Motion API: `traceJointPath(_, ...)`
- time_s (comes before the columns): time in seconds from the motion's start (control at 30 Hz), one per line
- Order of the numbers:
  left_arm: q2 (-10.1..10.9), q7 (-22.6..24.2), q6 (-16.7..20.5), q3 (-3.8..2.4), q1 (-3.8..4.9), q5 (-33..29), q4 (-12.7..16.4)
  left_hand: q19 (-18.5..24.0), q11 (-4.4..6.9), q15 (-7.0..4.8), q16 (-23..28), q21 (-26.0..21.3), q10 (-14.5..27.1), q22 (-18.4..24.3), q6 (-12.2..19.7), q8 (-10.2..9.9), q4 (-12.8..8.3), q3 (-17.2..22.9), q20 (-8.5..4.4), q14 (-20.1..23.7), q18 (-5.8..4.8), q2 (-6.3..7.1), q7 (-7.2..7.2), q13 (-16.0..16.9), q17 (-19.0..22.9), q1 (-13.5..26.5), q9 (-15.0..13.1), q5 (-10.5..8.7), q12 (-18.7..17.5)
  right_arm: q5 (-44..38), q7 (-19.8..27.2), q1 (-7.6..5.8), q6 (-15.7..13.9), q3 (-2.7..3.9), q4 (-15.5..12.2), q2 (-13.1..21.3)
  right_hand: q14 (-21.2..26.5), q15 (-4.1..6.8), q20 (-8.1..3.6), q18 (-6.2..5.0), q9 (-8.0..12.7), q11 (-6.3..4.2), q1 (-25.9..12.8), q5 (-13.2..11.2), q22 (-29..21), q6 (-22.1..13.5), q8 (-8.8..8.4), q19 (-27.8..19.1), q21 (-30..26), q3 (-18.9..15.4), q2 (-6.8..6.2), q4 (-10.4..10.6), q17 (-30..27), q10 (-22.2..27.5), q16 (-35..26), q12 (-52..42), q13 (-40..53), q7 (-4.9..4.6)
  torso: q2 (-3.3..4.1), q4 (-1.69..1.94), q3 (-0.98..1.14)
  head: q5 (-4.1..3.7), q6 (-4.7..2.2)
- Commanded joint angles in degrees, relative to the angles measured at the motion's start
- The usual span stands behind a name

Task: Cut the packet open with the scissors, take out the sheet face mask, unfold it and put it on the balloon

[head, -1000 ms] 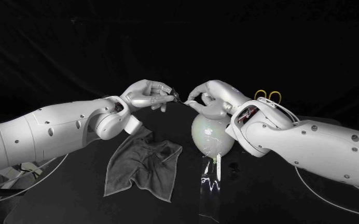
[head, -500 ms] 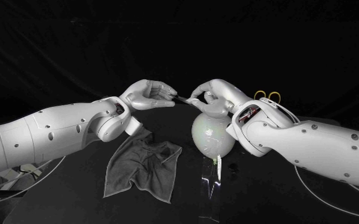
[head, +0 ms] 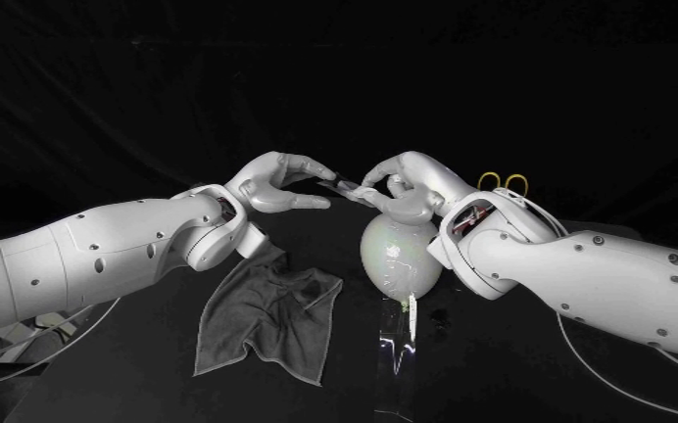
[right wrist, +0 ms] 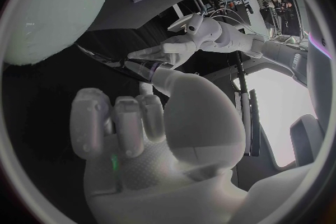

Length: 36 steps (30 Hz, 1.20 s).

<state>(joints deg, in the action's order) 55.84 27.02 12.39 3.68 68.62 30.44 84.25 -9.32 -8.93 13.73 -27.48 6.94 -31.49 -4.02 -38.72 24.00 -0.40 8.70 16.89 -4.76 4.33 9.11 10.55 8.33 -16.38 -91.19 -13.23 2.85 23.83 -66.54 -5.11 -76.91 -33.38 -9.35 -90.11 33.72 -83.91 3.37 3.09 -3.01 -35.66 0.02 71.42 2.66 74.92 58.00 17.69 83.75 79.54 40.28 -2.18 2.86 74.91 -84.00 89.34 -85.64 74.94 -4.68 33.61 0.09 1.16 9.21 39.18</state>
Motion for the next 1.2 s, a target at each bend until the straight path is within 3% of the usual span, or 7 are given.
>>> traceJointPath(0.03,0.07,2.75,3.37,-0.05,0.03,1.37,-0.38,0.15,-0.31,-1.57,1.28,-0.53,-0.65,0.24,-0.12,-0.62,0.76,-0.13,0.04,-0.31,-0.87,0.15,0.25,-0.87,1.16,-1.00,0.25,-0.10,-0.86,0.52,0.47,-0.05,1.84,0.05,-0.32,0.18,-5.80,0.22,-0.22,0.68,-1.56,-0.25,-0.01,0.12,11.85,1.61,2.35,0.85,0.18,0.21,0.45,-0.03,13.81,-4.39,0.20,-0.17,12.68,0.59,-0.05,0.01,0.02,-0.13,-0.19)
traceJointPath(0.17,0.24,3.46,4.59,-0.05,0.03,1.86,-0.85,0.20,-0.96,-2.88,2.41,-0.95,-1.31,0.53,-0.23,-1.10,1.66,-0.30,0.03,-1.05,-0.86,0.35,0.67,-1.85,2.26,-2.03,0.52,-0.10,-1.73,0.55,0.46,-0.05,2.42,0.05,-0.38,0.30,-5.82,0.23,-0.22,0.68,-1.58,-0.26,-0.04,0.13,11.86,1.60,2.37,0.86,0.21,0.22,0.44,-0.05,13.90,-4.39,0.23,-0.18,12.68,0.59,-0.04,0.00,0.01,-0.25,-0.38)
traceJointPath(0.37,0.36,4.23,6.19,-0.05,0.03,2.46,-1.09,0.14,-1.06,-2.91,3.22,-1.30,-1.58,0.79,-0.41,-1.53,2.68,-0.17,-0.03,-1.75,-0.75,0.58,0.67,-2.87,3.16,-3.29,0.76,-0.09,-2.69,0.57,0.50,-0.05,2.98,0.04,-0.36,0.23,-5.82,0.23,-0.22,0.68,-1.58,-0.26,-0.04,0.13,11.86,1.60,2.37,0.86,0.21,0.22,0.44,-0.05,13.90,-4.39,0.23,-0.18,12.68,0.59,0.04,0.06,0.02,-0.35,-0.52)
traceJointPath(0.63,0.16,4.21,5.61,-0.05,0.02,6.83,-0.58,0.93,0.49,-5.09,8.11,-2.39,-0.18,1.48,-0.47,-2.35,6.40,-0.56,-0.32,-0.48,-0.36,2.19,-0.42,-4.45,6.32,-6.26,1.16,-0.07,-4.57,0.73,0.86,-0.05,3.16,0.04,-0.11,-0.17,-5.81,0.24,-0.23,0.66,-1.60,-0.27,-0.08,0.13,11.83,1.59,2.39,0.82,0.12,0.25,0.43,-0.10,13.83,-4.38,0.21,-0.15,12.67,0.60,0.02,0.07,-0.01,-0.31,-0.42)
traceJointPath(0.9,-0.42,2.37,1.95,0.07,-0.33,12.11,-0.39,0.78,-0.06,-4.64,8.95,-2.77,-2.50,1.81,-0.94,-2.96,8.76,-0.26,-0.39,-3.53,0.61,1.86,0.04,-4.62,7.29,-8.47,1.38,-0.07,-5.22,1.06,1.21,-0.05,2.25,0.05,0.08,-0.52,-5.81,0.24,-0.23,0.66,-1.60,-0.27,-0.08,0.13,11.83,1.59,2.39,0.82,0.12,0.25,0.43,-0.10,13.83,-4.38,0.21,-0.15,12.67,0.60,0.05,-0.03,0.03,-0.32,-0.18)
traceJointPath(0.97,-0.48,2.01,1.26,0.09,-0.51,12.55,-0.60,-0.16,-0.60,-4.29,7.76,-2.47,-4.10,1.72,-1.18,-3.17,8.39,1.17,-0.32,-6.16,1.38,1.45,0.50,-4.63,6.92,-9.68,1.44,-0.08,-5.57,1.12,1.24,-0.05,2.05,0.05,0.15,-0.52,-5.81,0.24,-0.23,0.66,-1.60,-0.27,-0.08,0.13,11.83,1.59,2.39,0.82,0.12,0.25,0.43,-0.10,13.83,-4.38,0.21,-0.15,12.67,0.60,0.03,-0.03,0.04,-0.37,-0.04)
traceJointPath(1.2,-0.46,1.29,0.02,0.14,-1.05,13.24,-1.58,-1.02,-0.79,-4.18,9.03,-2.56,-6.22,1.92,-1.70,-3.74,7.28,4.83,-0.29,-8.86,1.97,1.83,0.81,-4.72,7.78,-10.18,1.63,-0.04,-7.65,1.46,1.28,-0.05,1.70,0.05,0.29,-0.40,-5.81,0.24,-0.23,0.66,-1.60,-0.27,-0.08,0.13,11.83,1.59,2.39,0.82,0.12,0.25,0.43,-0.10,13.83,-4.38,0.21,-0.15,12.67,0.60,0.00,0.04,0.03,-0.42,-0.14)
